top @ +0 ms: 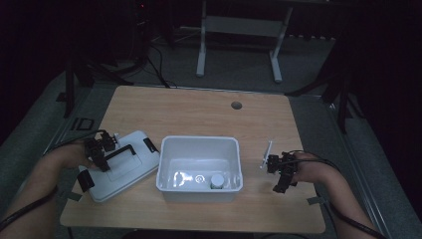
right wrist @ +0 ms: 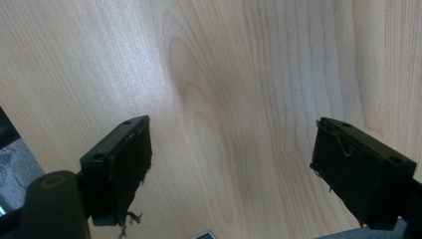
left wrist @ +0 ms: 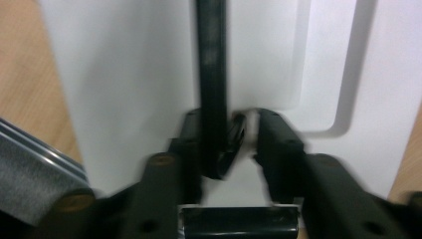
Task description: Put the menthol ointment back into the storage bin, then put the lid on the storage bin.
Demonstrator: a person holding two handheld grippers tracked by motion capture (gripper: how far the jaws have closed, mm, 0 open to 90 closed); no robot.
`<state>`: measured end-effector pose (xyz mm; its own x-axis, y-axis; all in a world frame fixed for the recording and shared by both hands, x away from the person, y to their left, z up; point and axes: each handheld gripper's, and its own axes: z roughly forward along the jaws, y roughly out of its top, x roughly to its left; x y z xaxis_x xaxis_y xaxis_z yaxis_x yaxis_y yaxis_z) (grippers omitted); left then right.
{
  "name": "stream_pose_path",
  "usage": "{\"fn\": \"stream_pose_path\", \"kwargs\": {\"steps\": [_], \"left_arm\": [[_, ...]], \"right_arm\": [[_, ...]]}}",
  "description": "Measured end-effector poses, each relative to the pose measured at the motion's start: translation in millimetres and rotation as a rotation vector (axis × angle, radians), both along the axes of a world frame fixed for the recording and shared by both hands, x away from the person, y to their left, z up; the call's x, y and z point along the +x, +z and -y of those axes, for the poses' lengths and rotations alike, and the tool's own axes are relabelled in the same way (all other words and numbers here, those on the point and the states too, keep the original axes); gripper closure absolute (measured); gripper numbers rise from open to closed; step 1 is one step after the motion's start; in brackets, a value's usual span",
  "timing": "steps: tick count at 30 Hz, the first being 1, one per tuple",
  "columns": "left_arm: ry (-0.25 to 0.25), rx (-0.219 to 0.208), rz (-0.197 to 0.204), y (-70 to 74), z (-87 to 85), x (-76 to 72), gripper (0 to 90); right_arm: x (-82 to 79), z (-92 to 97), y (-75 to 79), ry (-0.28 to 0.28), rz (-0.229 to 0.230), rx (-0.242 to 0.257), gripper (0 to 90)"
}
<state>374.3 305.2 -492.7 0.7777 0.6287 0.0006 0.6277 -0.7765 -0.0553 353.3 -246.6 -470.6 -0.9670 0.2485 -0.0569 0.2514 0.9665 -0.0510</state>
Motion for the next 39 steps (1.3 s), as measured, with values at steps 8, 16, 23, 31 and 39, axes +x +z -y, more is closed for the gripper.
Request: {"fn": "stream_pose_path", "kwargs": {"steps": [8,16,23,31,39], "left_arm": [[0.035,-0.003,-0.058,-2.7,2.1,2.7,83.1],[0.034,-0.018,-0.056,-1.8,-0.1,2.6,83.5],[0.035,-0.045,-0.042,0.6,-4.7,-0.3,83.6],[0.013,-0.065,-0.028,17.4,-8.3,-9.2,83.6],[-0.008,-0.053,-0.026,43.9,-14.1,-21.7,83.5]], "right_arm": [[0.7,-4.5,-4.8,0.009,-0.010,-0.008,15.5],[1.3,-6.0,-6.2,0.011,-0.008,-0.005,15.5],[0.8,-3.8,-6.9,0.000,-0.009,0.004,15.5],[-0.2,-2.9,-9.9,-0.007,-0.014,0.015,15.5],[-2.3,-4.7,-4.9,0.003,-0.011,0.020,15.5]]}}
